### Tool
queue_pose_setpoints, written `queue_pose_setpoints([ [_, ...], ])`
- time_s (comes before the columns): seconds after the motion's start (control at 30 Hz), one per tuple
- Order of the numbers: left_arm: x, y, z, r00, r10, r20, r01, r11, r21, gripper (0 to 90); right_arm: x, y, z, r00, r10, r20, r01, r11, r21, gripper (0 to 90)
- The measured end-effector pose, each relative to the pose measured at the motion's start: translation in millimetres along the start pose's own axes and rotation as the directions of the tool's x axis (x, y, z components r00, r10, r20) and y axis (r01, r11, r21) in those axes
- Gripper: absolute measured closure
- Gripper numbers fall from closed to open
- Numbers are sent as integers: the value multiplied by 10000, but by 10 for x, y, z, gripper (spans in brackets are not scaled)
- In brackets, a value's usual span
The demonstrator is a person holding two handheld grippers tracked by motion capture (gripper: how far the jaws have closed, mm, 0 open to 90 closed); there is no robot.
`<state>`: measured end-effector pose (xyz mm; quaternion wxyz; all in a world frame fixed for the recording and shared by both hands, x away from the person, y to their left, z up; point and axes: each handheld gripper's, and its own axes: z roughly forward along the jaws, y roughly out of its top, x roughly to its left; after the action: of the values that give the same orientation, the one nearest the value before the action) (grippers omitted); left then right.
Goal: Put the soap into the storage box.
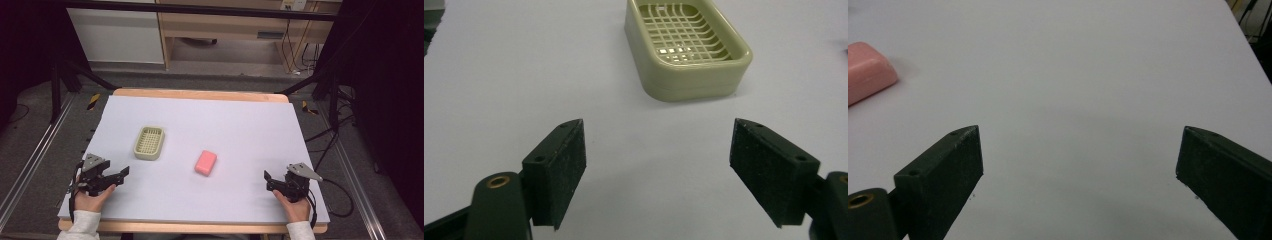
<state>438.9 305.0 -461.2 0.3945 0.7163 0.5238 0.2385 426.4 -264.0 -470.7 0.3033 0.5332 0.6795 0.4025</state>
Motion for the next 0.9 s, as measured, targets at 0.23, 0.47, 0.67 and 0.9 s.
queue_pose_setpoints([
  [0.23,-61,14,4,9998,98,191,-98,10000,10,249,-27,-13,-6,9997,227,63,-228,9997,70,54],
  [0.47,-116,30,13,9992,250,315,-249,9997,-15,248,-23,-24,11,9997,249,-34,-248,9994,246,52],
  [0.67,-157,53,-3,9989,295,376,-290,9995,-124,246,-24,-28,4,9995,316,-34,-315,9992,264,52],
  [0.9,-220,91,-14,9980,390,491,-379,9990,-222,245,-26,-29,9,9997,235,-5,-235,9994,261,52],
])
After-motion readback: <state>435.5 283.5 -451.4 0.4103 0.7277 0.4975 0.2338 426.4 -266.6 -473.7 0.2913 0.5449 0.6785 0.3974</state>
